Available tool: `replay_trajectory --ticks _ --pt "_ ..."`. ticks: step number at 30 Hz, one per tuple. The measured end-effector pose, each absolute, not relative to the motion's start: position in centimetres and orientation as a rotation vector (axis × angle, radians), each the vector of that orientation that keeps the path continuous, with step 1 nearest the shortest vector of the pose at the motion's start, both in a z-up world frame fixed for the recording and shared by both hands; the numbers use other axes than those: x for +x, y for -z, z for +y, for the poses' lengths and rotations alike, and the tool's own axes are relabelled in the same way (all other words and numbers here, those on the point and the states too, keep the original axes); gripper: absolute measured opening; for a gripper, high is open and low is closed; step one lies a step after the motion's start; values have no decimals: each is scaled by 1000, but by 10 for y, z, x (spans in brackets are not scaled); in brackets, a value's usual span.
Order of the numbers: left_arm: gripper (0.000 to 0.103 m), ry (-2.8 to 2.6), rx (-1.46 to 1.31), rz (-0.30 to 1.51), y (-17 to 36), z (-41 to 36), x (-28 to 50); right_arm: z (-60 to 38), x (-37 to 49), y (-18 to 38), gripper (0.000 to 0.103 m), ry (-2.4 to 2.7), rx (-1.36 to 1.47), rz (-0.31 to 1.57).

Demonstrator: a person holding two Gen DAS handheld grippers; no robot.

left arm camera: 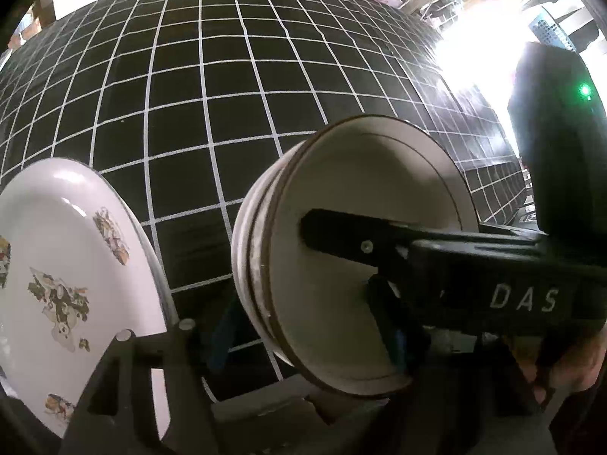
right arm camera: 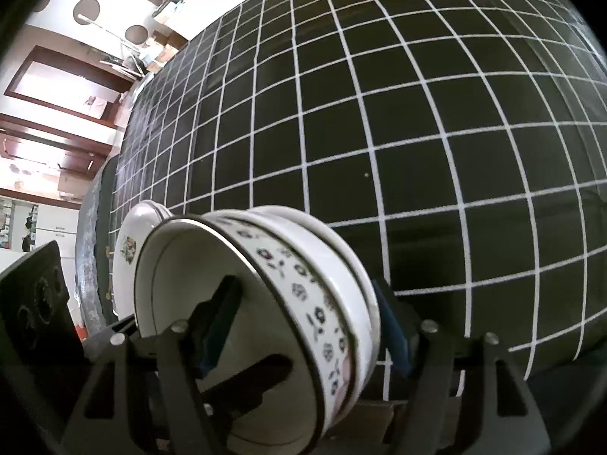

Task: Organize plates and bowls
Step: 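Lift the bowl stack with both tools and tilt it over the plates, then lower the bowl stack onto the cartoon-print plate with both tools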

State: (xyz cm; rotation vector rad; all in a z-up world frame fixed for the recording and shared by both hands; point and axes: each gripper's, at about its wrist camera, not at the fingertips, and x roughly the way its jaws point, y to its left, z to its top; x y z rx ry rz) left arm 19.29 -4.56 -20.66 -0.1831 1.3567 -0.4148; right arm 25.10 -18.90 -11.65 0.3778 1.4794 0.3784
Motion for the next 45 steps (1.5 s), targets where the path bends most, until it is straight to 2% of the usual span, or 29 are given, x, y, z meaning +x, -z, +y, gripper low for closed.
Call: replay_trajectory --ticks 8,31,45 --pt "64 402 -214 1351 206 -60 191 -189 255 127 78 -411 453 1506" --pt "66 329 -129 1301 191 -76 200 -191 245 123 75 -390 466 1479" --pt "66 301 -149 1228 147 -59 208 -169 258 84 73 -406 463 1483"
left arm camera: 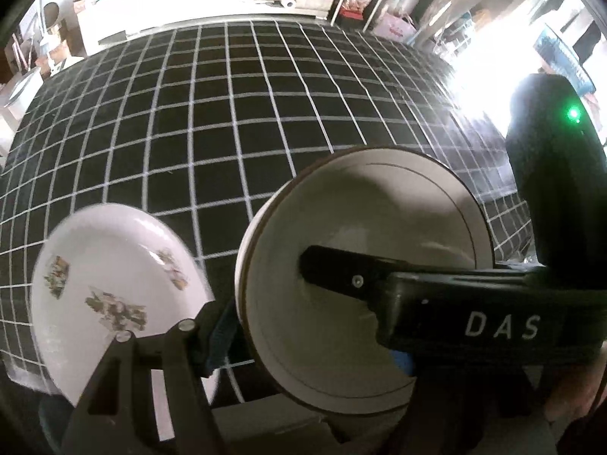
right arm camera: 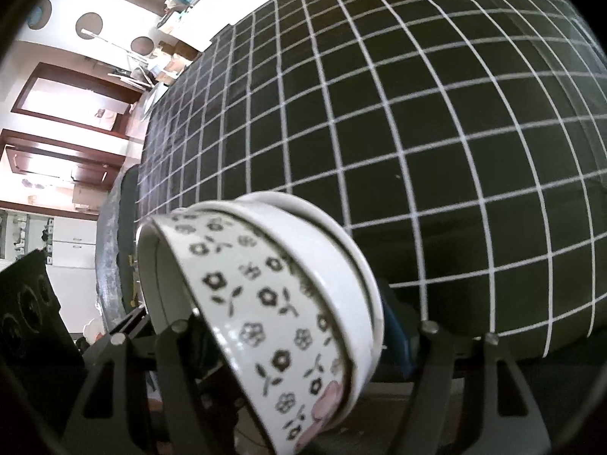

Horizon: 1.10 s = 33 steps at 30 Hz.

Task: Organize plates and bowls
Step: 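Lower the bowl stack onto the cartoon-print plate with both tools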

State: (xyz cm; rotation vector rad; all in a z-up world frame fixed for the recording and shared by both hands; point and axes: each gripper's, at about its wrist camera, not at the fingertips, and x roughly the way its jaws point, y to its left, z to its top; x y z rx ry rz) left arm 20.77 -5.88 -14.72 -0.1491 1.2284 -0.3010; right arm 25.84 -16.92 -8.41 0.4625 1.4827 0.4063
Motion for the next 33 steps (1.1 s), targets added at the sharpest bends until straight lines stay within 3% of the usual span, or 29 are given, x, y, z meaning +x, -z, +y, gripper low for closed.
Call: replay_trajectory --ticks 12,22,33 --pt "66 174 -225 1170 105 33 211 -72 281 52 73 -543 359 1484" --pt "66 87 -289 1213 130 96 200 -4 289 84 73 -599 334 1578" --pt "65 90 -323 1250 152 99 201 3 286 104 72 -568 331 1632"
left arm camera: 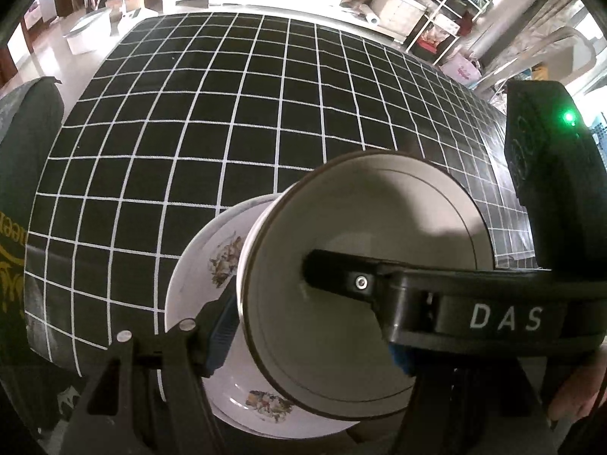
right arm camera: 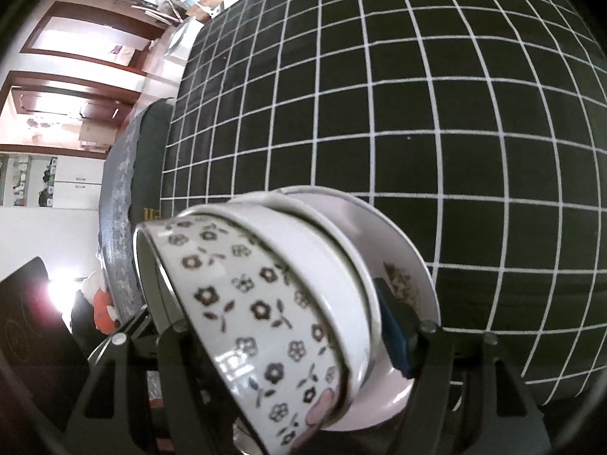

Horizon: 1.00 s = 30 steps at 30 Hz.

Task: Organize plates and bowls
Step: 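Lower the bowl stack onto the cartoon-print plate with both tools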

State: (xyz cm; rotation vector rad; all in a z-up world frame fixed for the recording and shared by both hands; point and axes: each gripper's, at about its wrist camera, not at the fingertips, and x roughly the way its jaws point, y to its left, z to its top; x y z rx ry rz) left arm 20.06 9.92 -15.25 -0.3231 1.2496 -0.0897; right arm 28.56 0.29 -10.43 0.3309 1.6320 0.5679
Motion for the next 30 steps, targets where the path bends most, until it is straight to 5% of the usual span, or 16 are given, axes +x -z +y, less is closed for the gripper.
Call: replay_trajectory --ticks 30 --pt "64 94 -327 1249 161 103 201 -16 282 113 72 -579 373 1635"
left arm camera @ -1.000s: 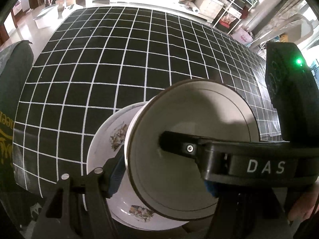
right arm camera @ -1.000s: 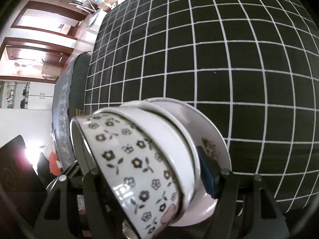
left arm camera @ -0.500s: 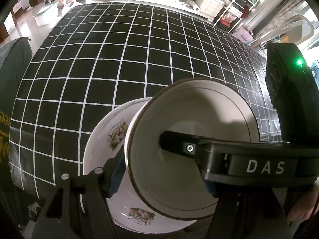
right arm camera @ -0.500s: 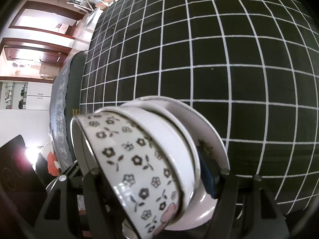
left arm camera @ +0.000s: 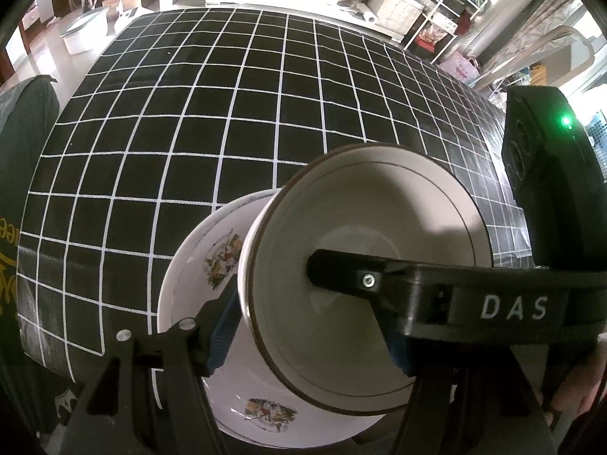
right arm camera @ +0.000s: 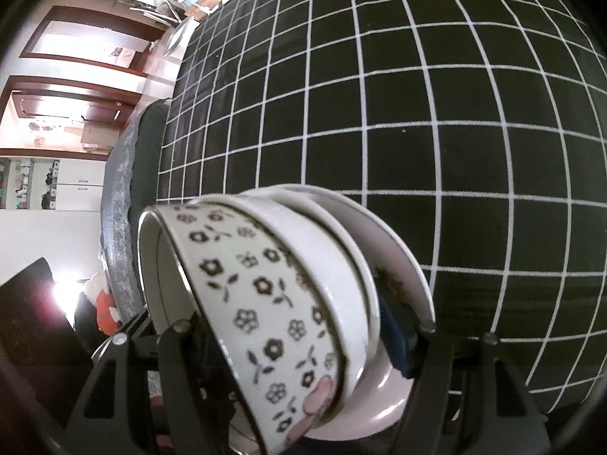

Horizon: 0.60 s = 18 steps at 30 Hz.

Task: Organize plates and bowls
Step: 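Lower the bowl stack onto the cartoon-print plate with both tools, then open both tools and withdraw from the bowl stack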

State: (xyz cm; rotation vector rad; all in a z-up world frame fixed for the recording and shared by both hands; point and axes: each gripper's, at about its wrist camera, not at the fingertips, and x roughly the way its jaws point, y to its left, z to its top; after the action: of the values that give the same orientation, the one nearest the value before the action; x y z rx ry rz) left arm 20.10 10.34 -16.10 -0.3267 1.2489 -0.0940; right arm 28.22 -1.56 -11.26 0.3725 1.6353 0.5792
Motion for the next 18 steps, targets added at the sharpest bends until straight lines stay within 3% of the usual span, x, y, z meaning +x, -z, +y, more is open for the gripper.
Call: replay_trajectory --ticks 18 --pt "64 16 -292 1141 113 119 177 -56 275 66 72 -602 436 1492"
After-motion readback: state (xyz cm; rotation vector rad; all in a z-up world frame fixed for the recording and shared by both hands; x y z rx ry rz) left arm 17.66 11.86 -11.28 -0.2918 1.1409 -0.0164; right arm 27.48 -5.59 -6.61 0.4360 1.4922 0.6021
